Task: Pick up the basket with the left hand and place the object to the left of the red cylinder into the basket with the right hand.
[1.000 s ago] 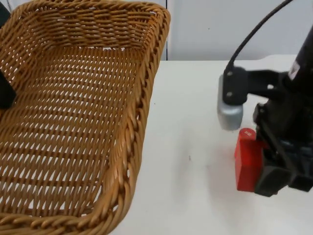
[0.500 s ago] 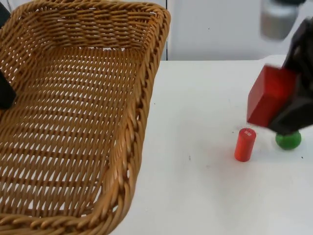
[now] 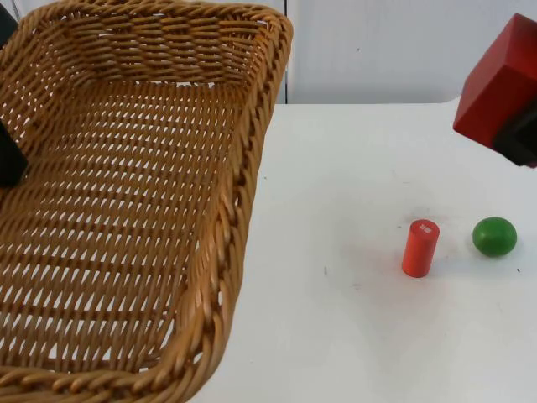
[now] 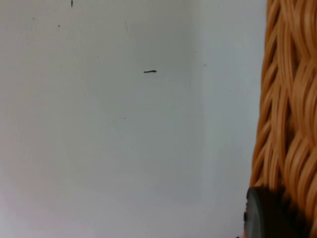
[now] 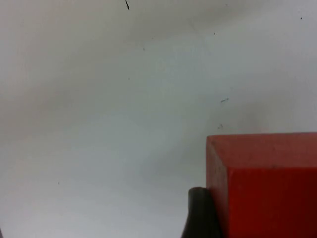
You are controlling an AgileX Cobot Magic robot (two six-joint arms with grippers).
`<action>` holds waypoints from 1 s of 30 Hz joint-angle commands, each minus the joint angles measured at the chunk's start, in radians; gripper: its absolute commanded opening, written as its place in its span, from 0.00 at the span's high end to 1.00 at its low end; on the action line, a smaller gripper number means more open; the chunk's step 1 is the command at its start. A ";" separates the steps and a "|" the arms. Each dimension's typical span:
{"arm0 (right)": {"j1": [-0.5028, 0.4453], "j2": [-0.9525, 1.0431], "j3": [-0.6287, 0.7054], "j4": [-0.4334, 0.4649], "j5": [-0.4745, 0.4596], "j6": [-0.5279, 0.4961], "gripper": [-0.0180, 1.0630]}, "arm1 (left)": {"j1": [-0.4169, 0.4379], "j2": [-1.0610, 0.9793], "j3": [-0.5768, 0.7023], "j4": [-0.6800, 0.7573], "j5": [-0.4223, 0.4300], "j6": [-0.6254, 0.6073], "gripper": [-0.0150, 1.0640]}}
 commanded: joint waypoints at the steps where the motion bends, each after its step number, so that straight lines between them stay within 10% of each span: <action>1: 0.003 -0.011 0.001 0.005 -0.002 0.005 0.98 | -0.003 -0.010 0.000 -0.025 0.012 -0.008 0.99; 17: 0.003 -0.011 -0.049 0.033 -0.013 0.017 0.98 | -0.003 -0.010 0.000 -0.025 0.010 -0.008 0.99; 30: 0.029 0.172 -0.385 0.133 0.143 0.080 0.98 | -0.003 -0.010 0.000 -0.026 0.007 -0.008 0.99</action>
